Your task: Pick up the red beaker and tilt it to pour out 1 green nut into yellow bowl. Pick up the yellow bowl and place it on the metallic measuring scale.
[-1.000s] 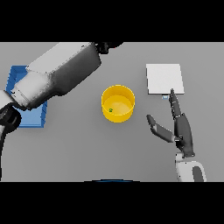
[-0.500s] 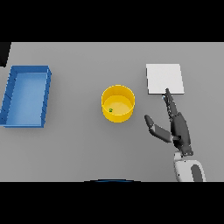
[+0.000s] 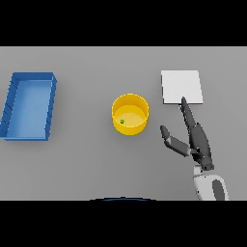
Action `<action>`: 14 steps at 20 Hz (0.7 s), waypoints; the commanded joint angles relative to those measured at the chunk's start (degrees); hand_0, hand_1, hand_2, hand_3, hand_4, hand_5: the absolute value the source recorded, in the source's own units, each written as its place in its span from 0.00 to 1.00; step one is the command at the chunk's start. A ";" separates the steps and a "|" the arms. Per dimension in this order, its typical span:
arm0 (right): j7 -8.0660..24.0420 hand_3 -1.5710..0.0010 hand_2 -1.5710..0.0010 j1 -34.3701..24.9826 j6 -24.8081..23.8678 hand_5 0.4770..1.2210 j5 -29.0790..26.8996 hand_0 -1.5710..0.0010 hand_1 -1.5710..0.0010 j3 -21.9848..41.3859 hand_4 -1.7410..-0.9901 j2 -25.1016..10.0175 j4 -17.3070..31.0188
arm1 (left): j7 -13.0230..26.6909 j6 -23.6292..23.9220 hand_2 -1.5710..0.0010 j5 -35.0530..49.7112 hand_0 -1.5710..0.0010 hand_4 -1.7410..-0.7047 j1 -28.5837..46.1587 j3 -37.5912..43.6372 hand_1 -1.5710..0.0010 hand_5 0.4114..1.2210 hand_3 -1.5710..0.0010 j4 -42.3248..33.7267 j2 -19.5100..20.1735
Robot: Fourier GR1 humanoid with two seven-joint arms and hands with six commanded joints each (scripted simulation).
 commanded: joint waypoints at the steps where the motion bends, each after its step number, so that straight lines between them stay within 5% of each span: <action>1: -0.82 1.00 1.00 0.37 0.25 0.23 -0.30 1.00 1.00 -0.02 0.80 -0.15 -0.32 | 2.44 1.17 0.00 1.80 0.00 0.00 2.06 1.51 0.00 1.00 0.00 -1.66 -0.09; 9: -1.20 1.00 1.00 0.38 0.18 0.27 0.31 1.00 1.00 0.26 0.77 -0.39 -0.33 | 9.16 7.03 0.00 11.79 0.00 0.00 28.13 4.96 0.00 1.00 0.00 -25.06 -4.45; 14: -0.45 1.00 1.00 -0.50 0.07 0.26 -0.34 1.00 1.00 -0.42 0.77 -0.35 0.48 | 14.00 8.61 0.00 13.38 0.00 0.00 35.50 4.88 0.00 0.71 0.00 -33.49 -6.37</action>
